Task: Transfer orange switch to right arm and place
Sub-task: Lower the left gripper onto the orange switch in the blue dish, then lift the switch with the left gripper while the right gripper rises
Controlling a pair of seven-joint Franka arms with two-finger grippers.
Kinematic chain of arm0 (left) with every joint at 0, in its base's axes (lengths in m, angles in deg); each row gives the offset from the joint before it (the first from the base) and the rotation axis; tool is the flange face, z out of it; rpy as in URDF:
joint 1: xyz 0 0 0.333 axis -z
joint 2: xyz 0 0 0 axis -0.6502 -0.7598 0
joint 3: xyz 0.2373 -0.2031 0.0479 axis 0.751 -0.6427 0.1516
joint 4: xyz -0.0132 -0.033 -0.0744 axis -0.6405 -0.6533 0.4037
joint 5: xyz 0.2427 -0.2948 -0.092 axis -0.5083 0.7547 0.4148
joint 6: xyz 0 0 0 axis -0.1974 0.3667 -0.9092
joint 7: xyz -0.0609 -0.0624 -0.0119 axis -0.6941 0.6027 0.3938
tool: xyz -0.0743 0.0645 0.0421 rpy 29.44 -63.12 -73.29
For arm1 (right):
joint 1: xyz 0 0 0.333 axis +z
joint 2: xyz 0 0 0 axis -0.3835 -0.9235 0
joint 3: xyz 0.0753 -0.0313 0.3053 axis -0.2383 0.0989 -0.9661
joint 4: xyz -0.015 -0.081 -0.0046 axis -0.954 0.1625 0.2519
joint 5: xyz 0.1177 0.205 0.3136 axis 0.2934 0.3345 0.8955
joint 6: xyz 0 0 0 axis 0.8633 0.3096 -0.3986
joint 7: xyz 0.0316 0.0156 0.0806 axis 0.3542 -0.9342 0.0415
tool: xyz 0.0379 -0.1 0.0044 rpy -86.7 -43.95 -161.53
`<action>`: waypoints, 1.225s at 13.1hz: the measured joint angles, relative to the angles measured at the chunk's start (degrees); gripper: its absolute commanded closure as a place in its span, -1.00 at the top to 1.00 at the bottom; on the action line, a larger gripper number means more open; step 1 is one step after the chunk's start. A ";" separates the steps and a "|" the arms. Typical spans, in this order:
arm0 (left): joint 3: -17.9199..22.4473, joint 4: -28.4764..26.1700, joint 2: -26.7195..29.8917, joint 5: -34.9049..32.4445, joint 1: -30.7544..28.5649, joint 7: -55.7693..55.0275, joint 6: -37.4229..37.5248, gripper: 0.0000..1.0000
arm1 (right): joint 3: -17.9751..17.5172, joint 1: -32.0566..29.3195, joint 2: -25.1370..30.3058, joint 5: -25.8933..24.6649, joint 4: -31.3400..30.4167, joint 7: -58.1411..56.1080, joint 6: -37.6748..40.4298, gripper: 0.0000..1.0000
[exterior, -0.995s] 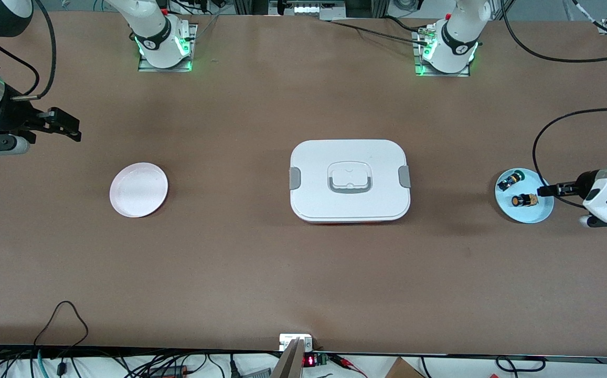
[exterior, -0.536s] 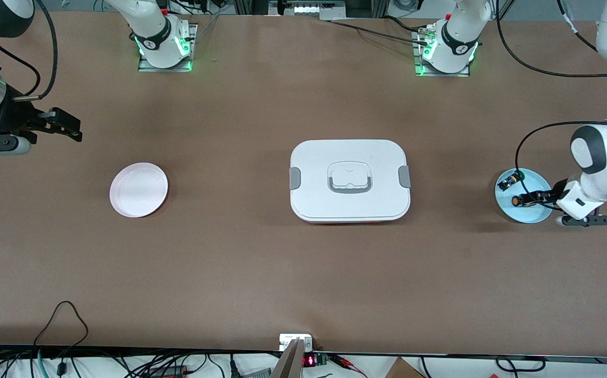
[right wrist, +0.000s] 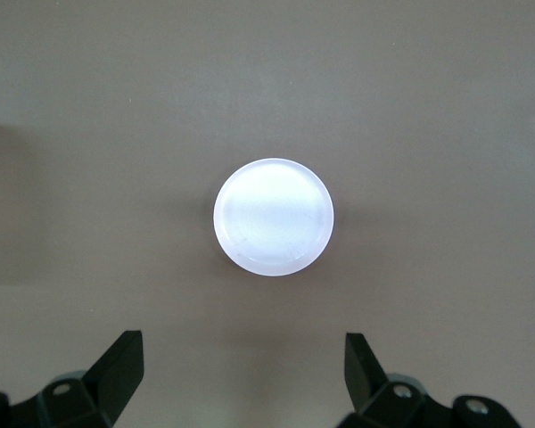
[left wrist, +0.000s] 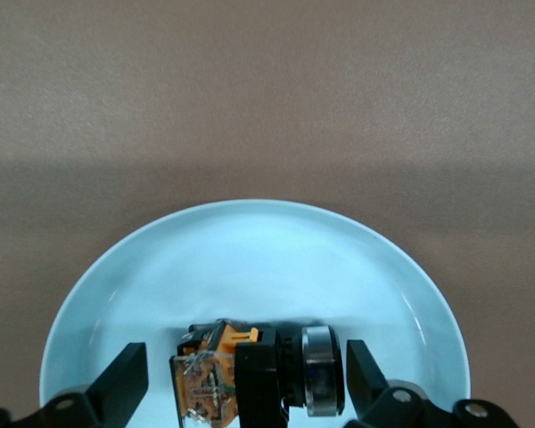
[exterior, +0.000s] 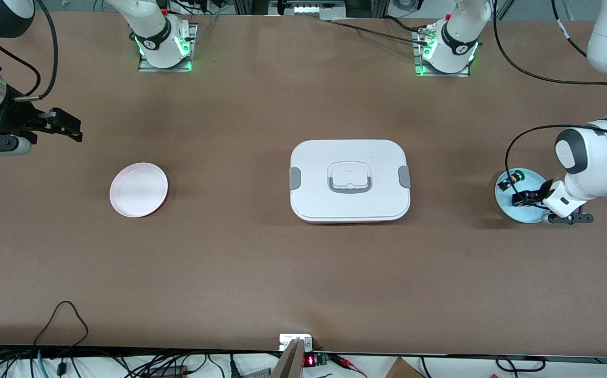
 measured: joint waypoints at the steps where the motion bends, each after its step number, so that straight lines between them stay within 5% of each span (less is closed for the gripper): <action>1: -0.01 -0.15 -0.09 0.00 -0.02 0.00 0.00 0.28 | 0.00 0.00 0.00 0.00 0.00 0.00 0.01 1.00; 2: -0.04 -0.28 -0.15 0.00 -0.03 0.00 0.02 0.01 | 0.00 0.01 0.00 0.00 0.00 0.00 0.06 1.00; 4: -0.14 -0.31 -0.15 0.01 -0.03 0.00 0.64 -0.17 | 0.00 0.02 0.00 0.02 0.00 -0.01 0.10 1.00; 9: -1.60 4.54 0.75 0.01 0.03 0.00 12.28 -0.18 | 0.14 -0.04 -0.01 7.67 0.03 -0.73 0.43 1.00; 16: -8.23 23.70 2.49 5.39 0.27 1.06 44.62 -0.17 | 0.15 -0.07 -3.30 34.40 -0.12 -1.72 3.92 1.00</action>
